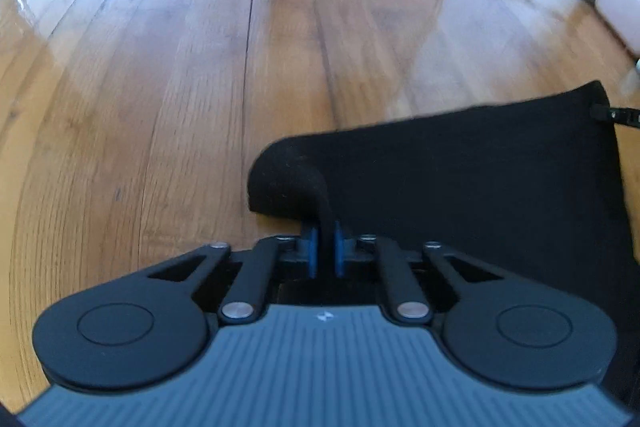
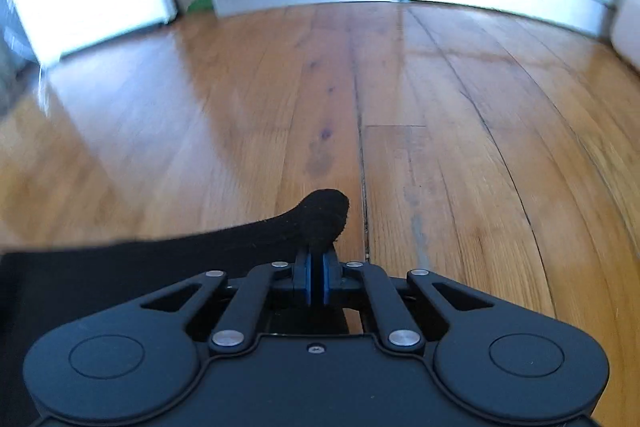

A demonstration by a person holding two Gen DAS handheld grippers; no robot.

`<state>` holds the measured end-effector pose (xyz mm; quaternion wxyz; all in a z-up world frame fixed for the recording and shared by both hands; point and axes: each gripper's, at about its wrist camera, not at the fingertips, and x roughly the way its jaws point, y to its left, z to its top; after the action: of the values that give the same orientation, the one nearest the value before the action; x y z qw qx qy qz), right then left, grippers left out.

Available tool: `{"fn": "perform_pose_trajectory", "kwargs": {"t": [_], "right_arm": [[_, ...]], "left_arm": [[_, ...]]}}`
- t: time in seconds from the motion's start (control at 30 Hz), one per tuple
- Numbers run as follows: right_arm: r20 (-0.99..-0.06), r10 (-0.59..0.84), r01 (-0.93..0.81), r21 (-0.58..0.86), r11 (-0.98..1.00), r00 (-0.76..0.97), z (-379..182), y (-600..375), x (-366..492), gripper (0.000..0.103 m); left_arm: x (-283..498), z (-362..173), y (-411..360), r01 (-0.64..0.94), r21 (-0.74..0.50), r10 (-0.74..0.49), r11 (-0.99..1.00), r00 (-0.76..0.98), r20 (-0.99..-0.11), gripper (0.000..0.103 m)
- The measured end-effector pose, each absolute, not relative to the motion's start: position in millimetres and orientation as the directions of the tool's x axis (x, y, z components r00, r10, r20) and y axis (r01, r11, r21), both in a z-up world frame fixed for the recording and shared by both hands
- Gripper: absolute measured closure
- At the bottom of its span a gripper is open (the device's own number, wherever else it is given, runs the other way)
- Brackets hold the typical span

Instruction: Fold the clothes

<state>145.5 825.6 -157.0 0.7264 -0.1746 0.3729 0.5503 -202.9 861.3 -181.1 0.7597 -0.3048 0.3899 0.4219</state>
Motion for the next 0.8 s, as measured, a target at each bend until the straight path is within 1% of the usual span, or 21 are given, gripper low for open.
{"fn": "perform_pose_trajectory", "kwargs": {"t": [0.07,0.13,0.2,0.27,0.37,0.43,0.47,0.53,0.57,0.63,0.7,0.77,0.8], "right_arm": [[-0.708,0.699,-0.936,0.171,0.307,0.1,-138,813,141,0.097],[-0.682,0.727,-0.937,0.203,0.284,0.072,-119,797,135,0.097],[-0.667,0.744,-0.935,0.236,0.264,0.042,-99,776,127,0.097],[-0.651,0.759,-0.941,0.246,0.233,0.017,-79,752,117,0.097],[-0.619,0.785,-0.946,0.265,0.188,-0.017,-49,711,102,0.097],[-0.586,0.81,-0.946,0.278,0.169,-0.027,-32,679,94,0.097],[-0.579,0.816,-0.951,0.25,0.181,0.003,-26,662,89,0.097],[-0.562,0.825,-0.964,0.181,0.195,0.061,-14,620,74,0.097],[-0.549,0.833,-0.966,0.175,0.19,0.065,-11,600,69,0.097],[-0.524,0.85,-0.965,0.191,0.179,0.054,-13,555,59,0.097],[-0.513,0.856,-0.964,0.193,0.184,0.061,-25,507,48,0.097],[-0.523,0.848,-0.955,0.197,0.221,0.088,-52,465,42,0.097],[-0.531,0.841,-0.948,0.206,0.242,0.1,-66,445,39,0.097]], "left_arm": [[-201,-166,850,-0.877,-0.115,0.441,0.466,0.343,-0.829,0.098],[-200,-147,835,-0.869,-0.127,0.457,0.477,0.37,-0.809,0.098],[-205,-128,822,-0.864,-0.205,0.436,0.461,0.421,-0.795,0.098],[-214,-107,805,-0.842,-0.318,0.414,0.436,0.501,-0.76,0.098],[-220,-77,769,-0.818,-0.382,0.434,0.431,0.559,-0.707,0.098],[-223,-57,735,-0.835,-0.335,0.484,0.436,0.531,-0.695,0.098],[-225,-48,717,-0.844,-0.309,0.509,0.438,0.516,-0.689,0.098],[-233,-30,671,-0.886,-0.214,0.592,0.412,0.439,-0.676,0.098],[-242,-24,651,-0.887,-0.227,0.606,0.403,0.444,-0.66,0.098],[-270,-17,606,-0.861,-0.325,0.599,0.39,0.506,-0.62,0.098],[-301,-24,563,-0.845,-0.409,0.593,0.346,0.534,-0.602,0.098],[-327,-46,524,-0.847,-0.446,0.569,0.289,0.526,-0.632,0.098],[-336,-64,511,-0.863,-0.443,0.546,0.244,0.5,-0.672,0.098]]}}
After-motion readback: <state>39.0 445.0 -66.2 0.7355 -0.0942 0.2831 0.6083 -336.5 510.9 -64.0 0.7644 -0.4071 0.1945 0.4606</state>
